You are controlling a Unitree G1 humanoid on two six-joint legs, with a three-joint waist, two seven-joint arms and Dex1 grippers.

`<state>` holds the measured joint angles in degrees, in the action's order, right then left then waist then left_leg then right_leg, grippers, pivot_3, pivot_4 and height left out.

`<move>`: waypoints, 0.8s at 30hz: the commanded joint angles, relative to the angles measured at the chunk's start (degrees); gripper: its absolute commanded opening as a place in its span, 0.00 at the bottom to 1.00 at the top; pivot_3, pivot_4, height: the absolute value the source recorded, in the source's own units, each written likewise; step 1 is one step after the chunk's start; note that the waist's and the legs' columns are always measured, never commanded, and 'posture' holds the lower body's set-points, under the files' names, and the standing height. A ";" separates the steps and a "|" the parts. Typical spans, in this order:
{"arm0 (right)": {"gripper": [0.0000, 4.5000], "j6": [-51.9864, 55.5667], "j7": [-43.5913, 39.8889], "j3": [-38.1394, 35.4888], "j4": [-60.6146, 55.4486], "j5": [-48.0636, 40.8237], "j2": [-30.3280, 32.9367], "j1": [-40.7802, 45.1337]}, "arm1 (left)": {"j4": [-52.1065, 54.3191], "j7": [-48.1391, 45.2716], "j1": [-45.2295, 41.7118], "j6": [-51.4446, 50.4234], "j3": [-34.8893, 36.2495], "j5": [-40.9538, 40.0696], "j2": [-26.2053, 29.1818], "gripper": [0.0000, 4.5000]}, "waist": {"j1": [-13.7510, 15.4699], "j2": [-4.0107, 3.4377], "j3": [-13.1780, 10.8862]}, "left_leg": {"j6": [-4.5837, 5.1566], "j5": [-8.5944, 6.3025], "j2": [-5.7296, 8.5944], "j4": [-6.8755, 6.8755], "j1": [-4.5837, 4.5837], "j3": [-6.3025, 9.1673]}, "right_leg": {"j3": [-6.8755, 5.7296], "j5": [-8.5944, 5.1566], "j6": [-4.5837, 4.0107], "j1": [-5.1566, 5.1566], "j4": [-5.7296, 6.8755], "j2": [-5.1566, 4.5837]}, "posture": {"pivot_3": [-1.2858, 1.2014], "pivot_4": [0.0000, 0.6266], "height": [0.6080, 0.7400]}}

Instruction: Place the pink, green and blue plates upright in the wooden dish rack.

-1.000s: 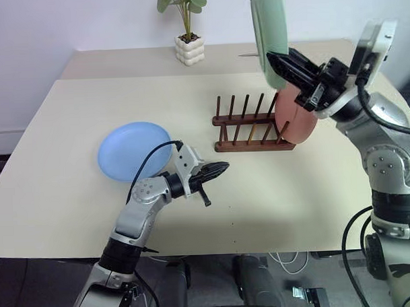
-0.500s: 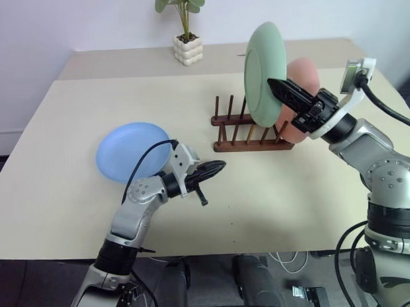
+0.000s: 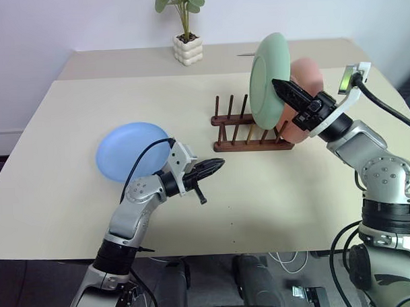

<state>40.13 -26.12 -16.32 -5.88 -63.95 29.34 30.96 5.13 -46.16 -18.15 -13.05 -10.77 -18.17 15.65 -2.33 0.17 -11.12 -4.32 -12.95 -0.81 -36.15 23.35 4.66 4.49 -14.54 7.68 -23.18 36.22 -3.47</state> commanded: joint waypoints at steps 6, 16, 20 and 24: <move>0.16 0.65 -0.55 -1.58 -0.65 0.13 -0.87 1.27 | 2.04 -0.40 0.30 0.90 0.42 -0.70 0.09 0.00 | -0.01 0.00 0.00 | 0.00 0.00 0.00 0.00 0.01 0.00 | 0.00 0.00 0.00 0.00 0.00 0.00 | 0.52 0.24 0.92; 0.75 -0.48 -1.12 -1.00 -1.27 3.57 -0.34 1.59 | 1.71 -0.46 0.32 1.07 0.24 -0.65 -0.14 0.00 | -0.02 0.00 0.00 | 0.00 0.00 0.00 0.00 0.01 0.00 | 0.00 0.00 0.00 -0.02 0.00 0.00 | 0.52 0.24 0.92; 0.75 -0.71 -1.99 -0.46 -2.22 6.04 0.47 1.90 | 1.63 -0.44 0.26 1.09 0.12 -0.58 -0.28 0.00 | -0.02 0.00 0.00 | 0.00 0.00 0.00 0.01 0.01 0.00 | 0.00 0.00 0.00 -0.02 -0.01 0.00 | 0.52 0.24 0.92; 0.75 -0.77 -2.83 -0.18 -3.64 8.00 1.23 2.64 | 1.63 -0.35 0.21 1.09 0.02 -0.52 -0.44 0.00 | -0.04 0.00 0.00 | 0.00 0.00 0.00 0.01 0.01 0.00 | 0.00 -0.01 0.00 -0.02 -0.01 0.00 | 0.52 0.24 0.92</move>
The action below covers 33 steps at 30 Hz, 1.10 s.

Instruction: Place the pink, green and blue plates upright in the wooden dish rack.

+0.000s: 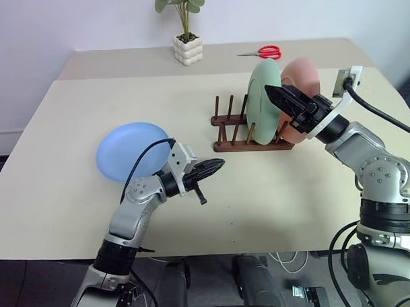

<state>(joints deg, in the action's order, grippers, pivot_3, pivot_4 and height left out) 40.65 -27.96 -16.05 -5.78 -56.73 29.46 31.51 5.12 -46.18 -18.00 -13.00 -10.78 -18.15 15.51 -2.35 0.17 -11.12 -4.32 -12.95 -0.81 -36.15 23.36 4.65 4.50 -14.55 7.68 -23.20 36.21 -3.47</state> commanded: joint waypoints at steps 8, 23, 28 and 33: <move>0.75 -2.59 -2.59 -0.49 -5.08 4.95 2.13 2.98 | 1.63 -0.24 -0.07 1.03 -0.02 -0.40 -0.57 0.00 | -0.01 0.00 0.00 | 0.00 0.00 0.00 0.00 0.01 0.00 | 0.00 0.00 0.00 -0.01 -0.02 0.00 | 0.52 0.24 0.92; 0.75 -16.87 -10.85 5.03 -6.63 21.64 6.72 6.26 | 0.97 5.16 -1.69 3.91 4.73 1.81 0.04 0.00 | -0.01 0.00 -0.01 | 0.00 0.00 0.00 0.01 0.01 -0.01 | 0.00 0.00 0.00 -0.02 -0.04 0.00 | 0.52 0.24 0.92; 0.77 -21.51 -18.12 13.29 -12.26 25.77 6.80 5.89 | -0.19 20.34 -5.97 -0.15 19.76 0.08 1.37 0.41 | -0.27 0.03 -0.04 | 0.00 0.00 -0.09 0.06 0.01 0.02 | 0.00 0.00 0.01 -0.11 0.00 0.10 | 0.52 0.24 0.92; 0.77 -24.25 -21.18 17.88 -12.82 28.97 5.99 4.53 | 0.13 29.37 -6.58 -7.56 28.65 0.78 6.98 0.98 | -0.06 0.12 -0.09 | 0.00 0.00 -0.07 0.05 0.04 0.02 | -0.01 0.01 0.03 -0.10 -0.04 0.06 | 0.52 0.24 0.92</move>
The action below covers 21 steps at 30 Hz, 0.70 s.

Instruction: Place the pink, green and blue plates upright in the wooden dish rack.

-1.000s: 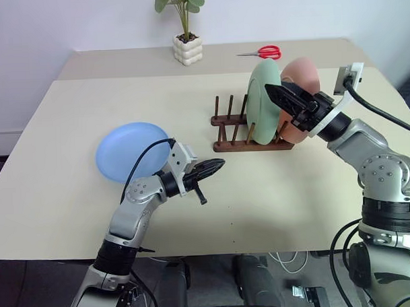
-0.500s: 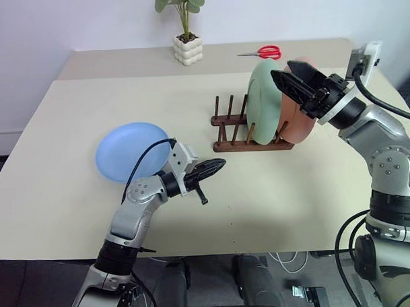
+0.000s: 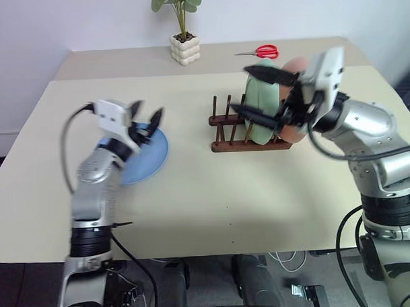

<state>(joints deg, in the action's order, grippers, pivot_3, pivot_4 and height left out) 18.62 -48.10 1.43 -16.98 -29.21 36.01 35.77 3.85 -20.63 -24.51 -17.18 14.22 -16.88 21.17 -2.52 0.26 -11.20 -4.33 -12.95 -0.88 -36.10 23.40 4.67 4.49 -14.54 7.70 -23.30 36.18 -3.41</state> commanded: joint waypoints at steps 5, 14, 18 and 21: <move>0.77 -6.99 -5.19 4.45 -0.08 6.16 -0.75 0.20 | 1.35 13.97 0.71 -23.27 9.48 1.10 6.13 0.99 | 0.22 0.24 -0.07 | 0.00 0.00 0.03 -0.05 0.01 0.03 | -0.07 0.01 0.01 0.04 0.01 -0.04 | 0.52 0.24 0.92; 0.77 -8.63 -6.19 5.63 1.10 7.94 -3.54 -0.40 | 2.02 16.41 0.25 -41.48 10.87 -3.10 4.71 0.99 | 0.14 0.37 -0.11 | -0.03 0.01 0.03 -0.03 0.01 0.13 | -0.16 0.01 -0.01 0.04 0.05 -0.05 | 0.52 0.24 0.92; 0.77 -8.62 -6.05 5.44 0.74 8.42 -3.51 -1.48 | 1.41 15.31 0.42 -42.53 9.41 -3.24 4.18 0.99 | 0.19 0.39 -0.11 | -0.04 0.02 0.03 -0.02 0.01 0.13 | -0.17 0.01 -0.01 0.04 0.04 -0.05 | 0.52 0.24 0.92; 0.77 -8.43 -5.78 5.34 0.36 8.50 -3.56 -2.12 | 1.31 15.08 0.59 -41.68 8.08 -2.32 4.24 0.80 | 0.16 0.39 -0.11 | -0.05 0.02 0.03 -0.01 -0.01 0.13 | -0.17 0.01 -0.02 0.05 0.05 -0.06 | 0.52 0.24 0.92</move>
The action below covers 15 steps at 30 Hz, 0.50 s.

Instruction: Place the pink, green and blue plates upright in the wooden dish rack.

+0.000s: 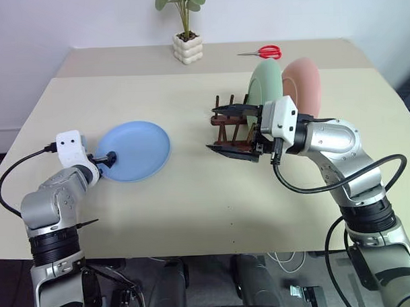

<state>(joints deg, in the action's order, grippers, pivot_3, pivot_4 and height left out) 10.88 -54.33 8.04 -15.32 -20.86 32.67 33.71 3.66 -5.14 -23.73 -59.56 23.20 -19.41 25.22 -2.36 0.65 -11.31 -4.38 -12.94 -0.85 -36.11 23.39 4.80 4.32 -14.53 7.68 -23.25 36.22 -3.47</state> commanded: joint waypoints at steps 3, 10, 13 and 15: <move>0.77 -0.51 0.83 -1.09 -1.48 0.53 -0.34 -0.57 | 1.36 -0.05 -0.31 2.21 -0.94 0.80 -0.03 0.45 | 0.04 0.01 0.00 | -0.01 0.01 0.00 -0.01 0.00 0.00 | 0.00 0.00 0.00 0.01 0.00 -0.01 | 0.52 0.24 0.92; 0.77 -1.31 2.76 0.24 1.84 5.77 -0.24 -0.84 | 1.79 0.48 -1.84 8.17 -2.83 2.82 -0.18 0.00 | 0.25 0.05 0.03 | -0.03 0.02 0.02 -0.03 -0.02 -0.01 | 0.00 0.01 -0.01 0.04 0.00 -0.03 | 0.52 0.24 0.92; 0.77 -6.74 5.36 2.17 4.79 12.39 -1.09 1.35 | 6.36 3.00 -10.30 21.19 -1.57 1.89 -4.86 0.00 | 1.11 0.22 -0.06 | -0.08 0.05 0.02 -0.04 0.00 0.01 | -0.03 0.02 -0.02 0.03 0.00 -0.03 | 0.52 0.24 0.92; 0.77 -10.80 6.76 3.48 6.71 16.79 -1.21 2.39 | 8.15 3.41 -13.04 25.27 -2.02 1.95 -6.55 0.00 | 1.56 0.42 -0.15 | -0.18 0.10 0.01 -0.06 0.04 0.02 | -0.05 0.06 -0.07 0.01 -0.01 -0.02 | 0.52 0.24 0.92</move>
<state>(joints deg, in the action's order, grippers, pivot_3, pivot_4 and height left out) 4.14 -49.04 11.50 -8.61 -7.26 31.79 34.54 6.47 -2.19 -34.11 -39.92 20.97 -17.00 18.13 -0.81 1.07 -11.45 -4.60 -12.81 -0.84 -36.17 23.48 4.81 4.28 -14.43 7.57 -23.27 36.13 -3.49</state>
